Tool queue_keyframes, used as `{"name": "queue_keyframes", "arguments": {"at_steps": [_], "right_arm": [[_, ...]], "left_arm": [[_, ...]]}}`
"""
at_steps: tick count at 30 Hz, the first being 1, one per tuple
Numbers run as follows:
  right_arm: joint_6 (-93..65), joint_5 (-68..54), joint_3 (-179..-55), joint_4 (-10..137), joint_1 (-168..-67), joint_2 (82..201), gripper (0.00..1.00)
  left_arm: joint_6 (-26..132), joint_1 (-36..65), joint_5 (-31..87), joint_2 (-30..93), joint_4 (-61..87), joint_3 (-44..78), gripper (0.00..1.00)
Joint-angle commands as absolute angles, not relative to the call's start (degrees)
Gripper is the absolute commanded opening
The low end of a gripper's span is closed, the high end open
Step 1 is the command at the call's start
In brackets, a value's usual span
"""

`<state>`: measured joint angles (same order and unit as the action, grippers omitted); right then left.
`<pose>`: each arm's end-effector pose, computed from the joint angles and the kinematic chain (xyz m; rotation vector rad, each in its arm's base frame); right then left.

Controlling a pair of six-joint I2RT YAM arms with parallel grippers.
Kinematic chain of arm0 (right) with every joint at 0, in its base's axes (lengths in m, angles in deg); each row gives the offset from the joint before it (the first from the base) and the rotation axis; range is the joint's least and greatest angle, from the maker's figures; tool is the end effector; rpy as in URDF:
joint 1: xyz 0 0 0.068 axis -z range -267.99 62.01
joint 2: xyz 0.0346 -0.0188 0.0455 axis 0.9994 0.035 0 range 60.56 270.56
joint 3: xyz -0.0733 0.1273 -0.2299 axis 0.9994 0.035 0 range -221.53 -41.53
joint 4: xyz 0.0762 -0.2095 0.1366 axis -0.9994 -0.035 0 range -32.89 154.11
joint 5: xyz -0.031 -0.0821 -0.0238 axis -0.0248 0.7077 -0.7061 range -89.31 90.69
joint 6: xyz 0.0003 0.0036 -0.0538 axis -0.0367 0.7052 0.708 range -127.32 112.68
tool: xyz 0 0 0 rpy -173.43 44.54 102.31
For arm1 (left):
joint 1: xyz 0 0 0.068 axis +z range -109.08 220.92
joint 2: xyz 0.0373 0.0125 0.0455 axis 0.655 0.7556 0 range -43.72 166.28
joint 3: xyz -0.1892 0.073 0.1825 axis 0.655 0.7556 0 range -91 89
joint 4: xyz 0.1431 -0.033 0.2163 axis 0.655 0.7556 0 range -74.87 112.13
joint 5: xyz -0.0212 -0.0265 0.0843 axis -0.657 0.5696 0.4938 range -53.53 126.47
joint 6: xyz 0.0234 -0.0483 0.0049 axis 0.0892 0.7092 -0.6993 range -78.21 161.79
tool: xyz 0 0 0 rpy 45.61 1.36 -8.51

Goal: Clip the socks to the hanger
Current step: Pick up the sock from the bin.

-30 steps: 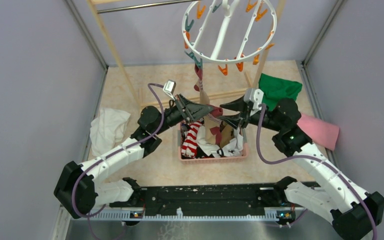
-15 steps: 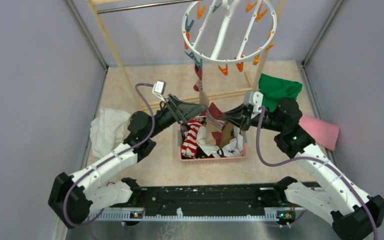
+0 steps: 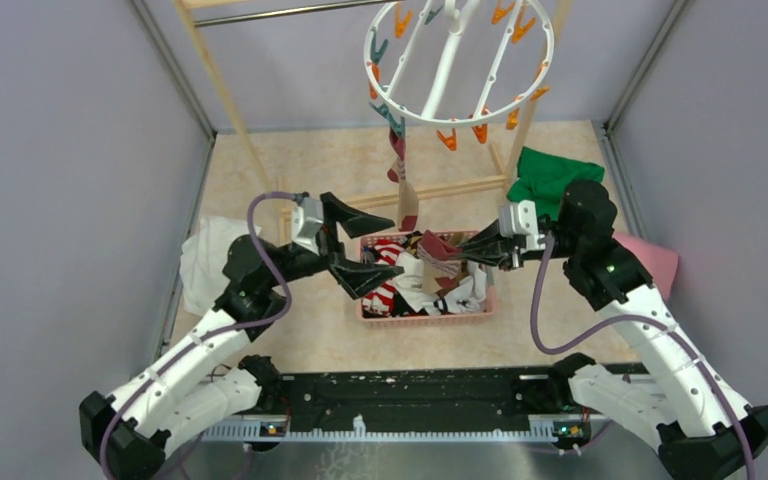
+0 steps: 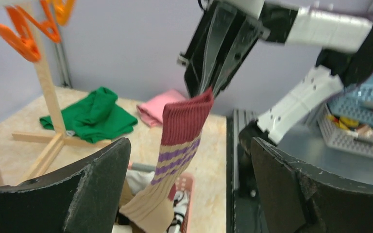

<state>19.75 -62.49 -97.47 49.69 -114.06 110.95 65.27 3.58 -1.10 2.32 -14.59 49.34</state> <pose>0.1466 0.1071 0.3864 -1.4020 1.0062 0.9275 0.1305 -0.1269 0.3765 0.7668 1.1253 -1.2859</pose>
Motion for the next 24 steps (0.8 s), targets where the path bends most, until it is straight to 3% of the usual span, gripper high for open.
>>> {"name": "queue_keyframes", "arguments": {"at_steps": [1,6,16,20,22,24], "right_arm": [[26.84,-73.04,-101.38,47.59,-114.03,112.73,0.04],[26.35,-76.81,-101.19,49.89,-114.01,113.64,0.04],[24.33,-78.77,-99.60,53.11,-113.97,113.05,0.04],[23.77,-78.85,-99.30,53.65,-114.01,113.09,0.04],[23.54,-78.77,-98.97,54.09,-113.95,113.12,0.04],[23.04,-78.57,-98.77,54.57,-114.01,113.12,0.04]], "left_arm": [[52.73,3.44,-13.66,7.09,-15.27,46.04,0.98],[51.94,2.75,-16.95,11.96,-20.16,44.13,0.94],[55.85,1.59,-18.04,19.03,-25.73,42.68,0.65],[57.28,1.05,-17.85,20.13,-28.07,42.68,0.59],[58.75,0.73,-18.05,20.79,-30.38,42.74,0.50],[60.71,0.48,-18.63,21.71,-32.45,42.60,0.30]]}}
